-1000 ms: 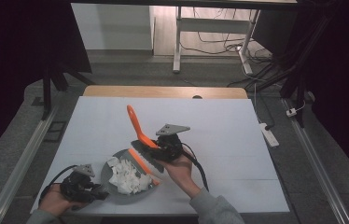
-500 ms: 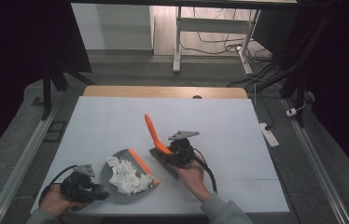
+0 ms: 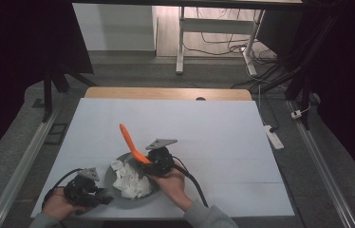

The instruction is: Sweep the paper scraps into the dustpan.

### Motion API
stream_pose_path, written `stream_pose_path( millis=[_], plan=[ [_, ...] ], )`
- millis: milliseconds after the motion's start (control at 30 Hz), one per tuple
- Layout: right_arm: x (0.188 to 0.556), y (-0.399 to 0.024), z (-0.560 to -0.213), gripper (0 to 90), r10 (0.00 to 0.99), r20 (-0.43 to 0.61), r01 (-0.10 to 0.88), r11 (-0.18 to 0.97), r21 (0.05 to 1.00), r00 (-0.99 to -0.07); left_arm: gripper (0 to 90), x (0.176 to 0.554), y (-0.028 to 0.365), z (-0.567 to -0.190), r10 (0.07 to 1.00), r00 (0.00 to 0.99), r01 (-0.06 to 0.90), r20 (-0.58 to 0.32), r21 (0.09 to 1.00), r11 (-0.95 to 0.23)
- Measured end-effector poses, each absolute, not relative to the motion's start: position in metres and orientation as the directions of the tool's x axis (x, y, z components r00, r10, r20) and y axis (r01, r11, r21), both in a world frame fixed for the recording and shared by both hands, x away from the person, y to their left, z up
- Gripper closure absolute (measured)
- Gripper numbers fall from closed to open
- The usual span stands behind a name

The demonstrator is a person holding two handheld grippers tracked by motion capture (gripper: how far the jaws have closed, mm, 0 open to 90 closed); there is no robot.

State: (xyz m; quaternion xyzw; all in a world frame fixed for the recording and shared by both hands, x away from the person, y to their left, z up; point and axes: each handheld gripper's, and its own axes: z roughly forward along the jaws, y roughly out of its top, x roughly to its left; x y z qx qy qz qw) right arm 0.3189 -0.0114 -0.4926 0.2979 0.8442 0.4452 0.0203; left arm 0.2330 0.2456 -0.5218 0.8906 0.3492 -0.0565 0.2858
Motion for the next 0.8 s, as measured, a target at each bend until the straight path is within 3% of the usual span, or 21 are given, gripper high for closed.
stream_pose_path(
  millis=[333,800],
  plan=[
    [0.311,-0.025,-0.470,71.0,0.523,0.155,0.410,0.418,0.811,-0.838,61.6,0.233,0.246,-0.522,0.588,0.749,0.656,-0.305,0.470,-0.591],
    [0.309,-0.046,-0.459,71.0,0.511,0.175,0.409,0.392,0.824,-0.841,61.6,0.233,0.247,-0.522,0.588,0.749,0.655,-0.305,0.471,-0.591]
  ],
)
